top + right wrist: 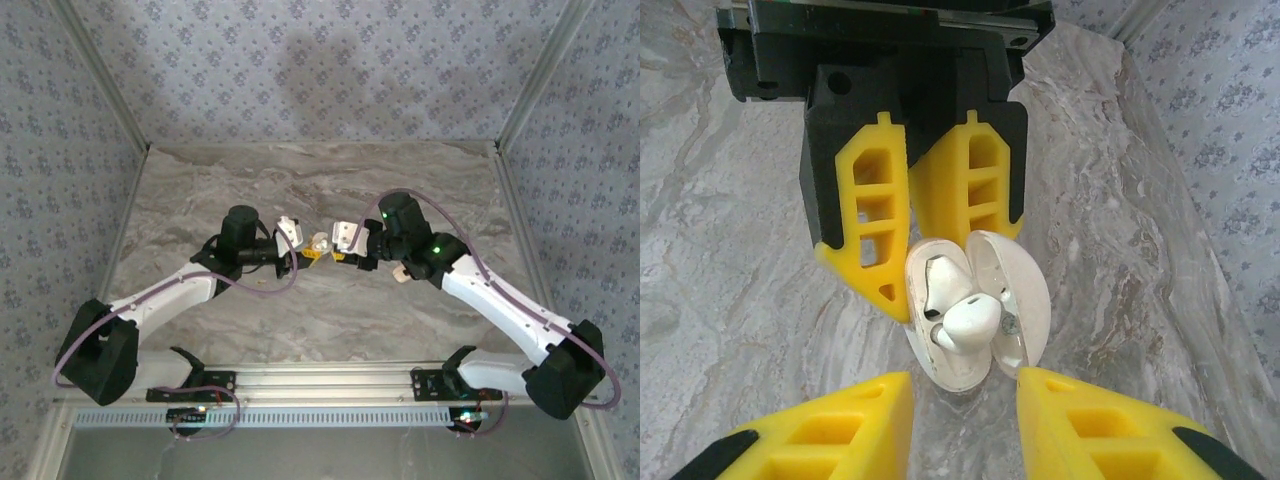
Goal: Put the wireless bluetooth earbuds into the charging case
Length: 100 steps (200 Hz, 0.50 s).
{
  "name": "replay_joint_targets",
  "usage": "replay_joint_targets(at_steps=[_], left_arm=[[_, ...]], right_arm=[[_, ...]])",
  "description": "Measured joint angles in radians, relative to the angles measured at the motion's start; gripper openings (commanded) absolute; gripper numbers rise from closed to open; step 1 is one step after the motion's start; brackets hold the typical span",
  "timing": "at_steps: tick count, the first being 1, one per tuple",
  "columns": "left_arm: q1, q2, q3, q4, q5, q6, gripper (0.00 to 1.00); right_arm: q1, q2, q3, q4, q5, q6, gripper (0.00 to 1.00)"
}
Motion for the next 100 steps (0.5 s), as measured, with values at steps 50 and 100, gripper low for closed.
replay_joint_targets(at_steps=[50, 100], left_arm=[[0.000, 0.000, 0.000, -0.006, 0.000, 0.000, 0.17], [0.000, 0.000, 0.003, -0.007, 0.000, 0.000, 0.17]], right_arm=[[0.005, 0.029, 0.015, 0.019, -0.011, -0.008, 0.35], [0.014, 0.065, 0.024, 0.038, -0.026, -0.008, 0.35]])
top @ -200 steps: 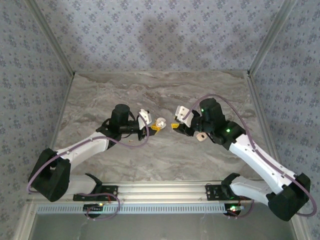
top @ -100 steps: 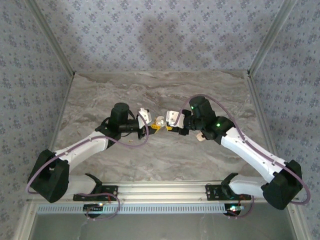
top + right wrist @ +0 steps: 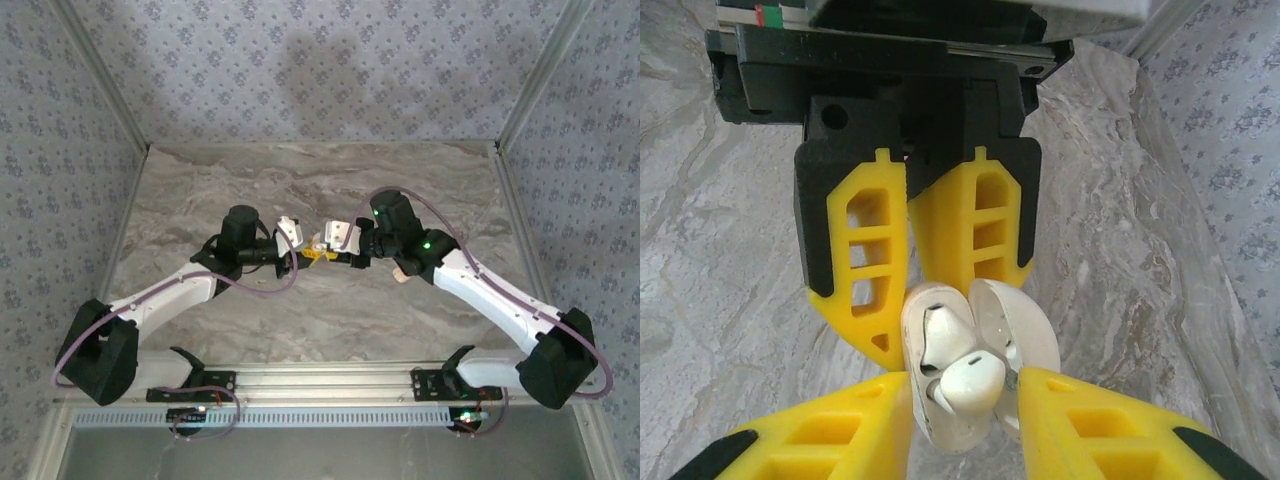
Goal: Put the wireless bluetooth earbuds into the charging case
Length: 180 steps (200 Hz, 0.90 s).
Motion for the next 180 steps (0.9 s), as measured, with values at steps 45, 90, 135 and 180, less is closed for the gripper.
replay_joint_targets(at_steps=[45, 90, 135, 180], left_arm=[[0.000, 0.000, 0.009, -0.010, -0.003, 0.000, 0.17], [0.000, 0.000, 0.010, -0.018, -0.008, 0.000, 0.17], [0.000, -0.008, 0.010, -0.018, -0.031, 0.002, 0.17], [0.000, -0.022, 0.010, -0.014, -0.057, 0.008, 0.17]], right_arm=[[0.000, 0.011, 0.004, 0.003, -0.007, 0.000, 0.29], [0.000, 0.011, 0.004, 0.006, -0.006, 0.020, 0.25], [0.009, 0.010, 0.003, 0.024, 0.030, 0.119, 0.23], [0.027, 0.010, 0.002, 0.053, 0.072, 0.254, 0.23]])
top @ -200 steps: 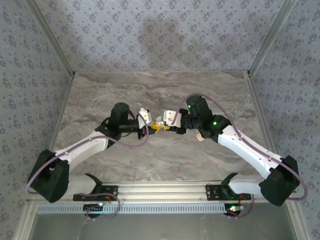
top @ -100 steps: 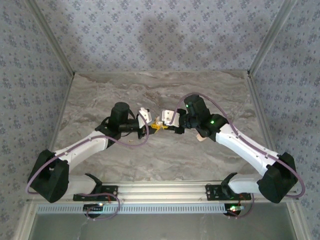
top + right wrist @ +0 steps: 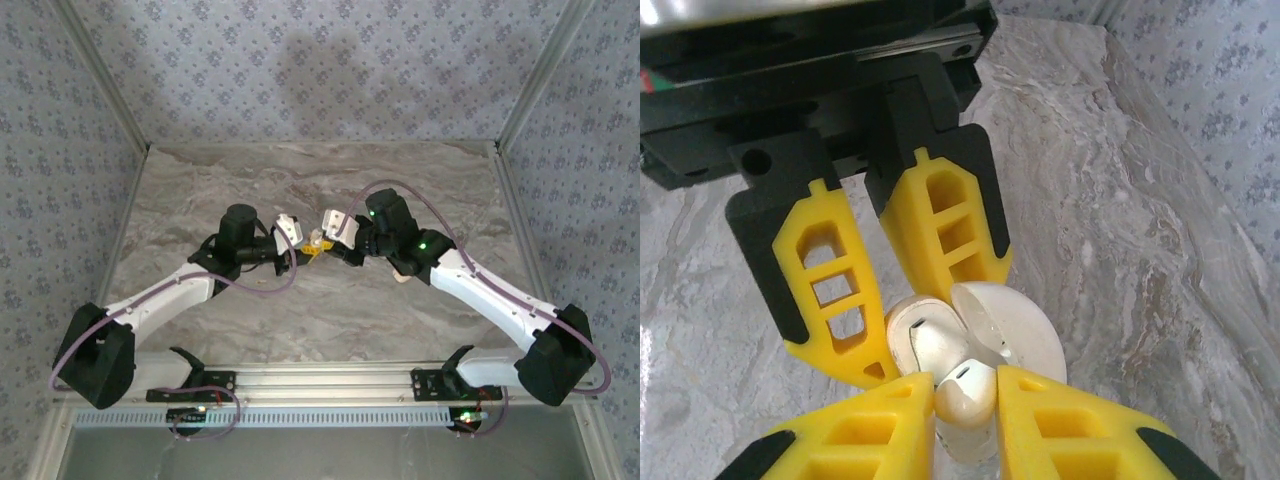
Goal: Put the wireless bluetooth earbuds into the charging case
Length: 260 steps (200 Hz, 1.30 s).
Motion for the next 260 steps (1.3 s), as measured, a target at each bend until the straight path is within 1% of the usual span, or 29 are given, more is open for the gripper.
replay_joint_targets(at_steps=[65, 135, 155, 169, 186, 212, 260], left_arm=[[-0.008, -0.026, 0.000, -0.001, -0.059, 0.019, 0.17], [-0.019, -0.049, -0.004, 0.003, -0.114, 0.035, 0.17], [-0.020, -0.052, -0.005, 0.008, -0.123, 0.037, 0.17], [-0.023, -0.053, -0.005, 0.017, -0.129, 0.037, 0.17], [-0.024, -0.062, -0.006, 0.024, -0.134, 0.037, 0.17], [-0.024, -0.072, -0.006, 0.031, -0.134, 0.040, 0.17], [-0.027, -0.071, -0.006, 0.031, -0.134, 0.044, 0.17]], right_arm=[[0.030, -0.002, 0.000, 0.029, 0.074, 0.191, 0.22], [0.079, -0.010, -0.006, 0.060, 0.208, 0.436, 0.22], [0.089, -0.013, -0.006, 0.061, 0.238, 0.512, 0.23], [0.092, -0.017, -0.007, 0.061, 0.251, 0.561, 0.27], [0.093, -0.025, -0.014, 0.059, 0.263, 0.616, 0.36], [0.083, -0.044, -0.026, 0.060, 0.262, 0.665, 0.45], [0.029, -0.116, -0.034, 0.076, 0.180, 0.727, 0.64]])
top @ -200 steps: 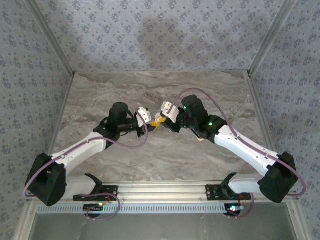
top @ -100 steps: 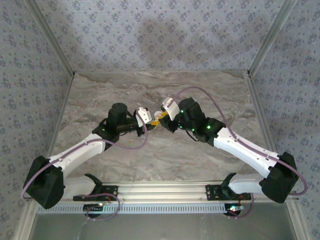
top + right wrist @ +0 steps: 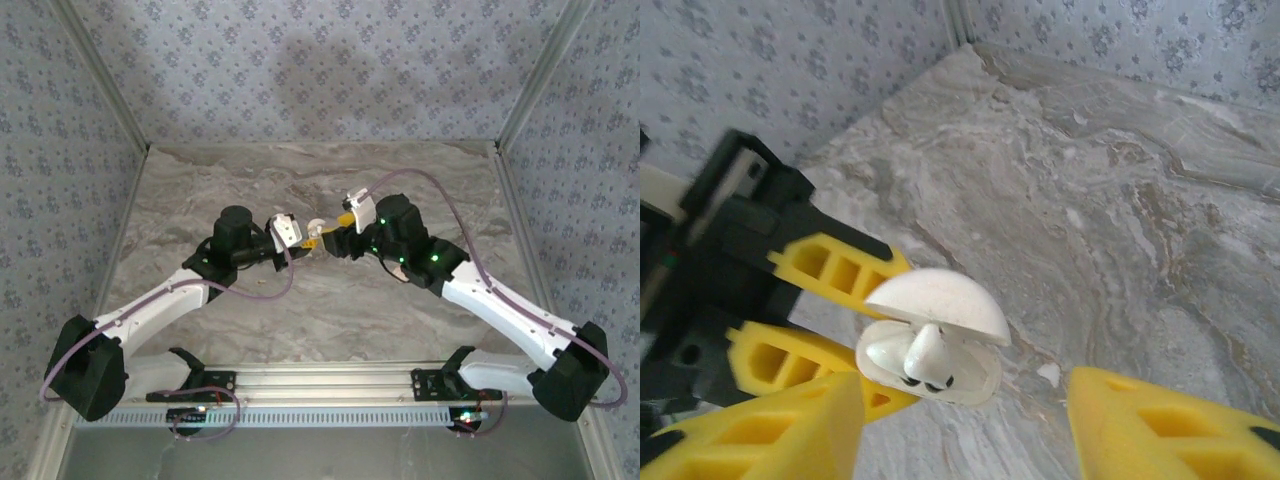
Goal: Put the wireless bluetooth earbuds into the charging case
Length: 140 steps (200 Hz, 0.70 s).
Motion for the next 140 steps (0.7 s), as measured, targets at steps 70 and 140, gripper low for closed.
replay_joint_targets(at_steps=[70, 140], left_arm=[[-0.005, 0.000, 0.000, 0.000, 0.000, 0.000, 0.17], [-0.006, 0.000, 0.000, 0.000, 0.000, 0.000, 0.17]], right_arm=[[-0.098, -0.006, 0.016, -0.050, -0.103, 0.166, 0.73], [-0.103, 0.069, 0.064, -0.097, -0.180, 0.228, 0.82]])
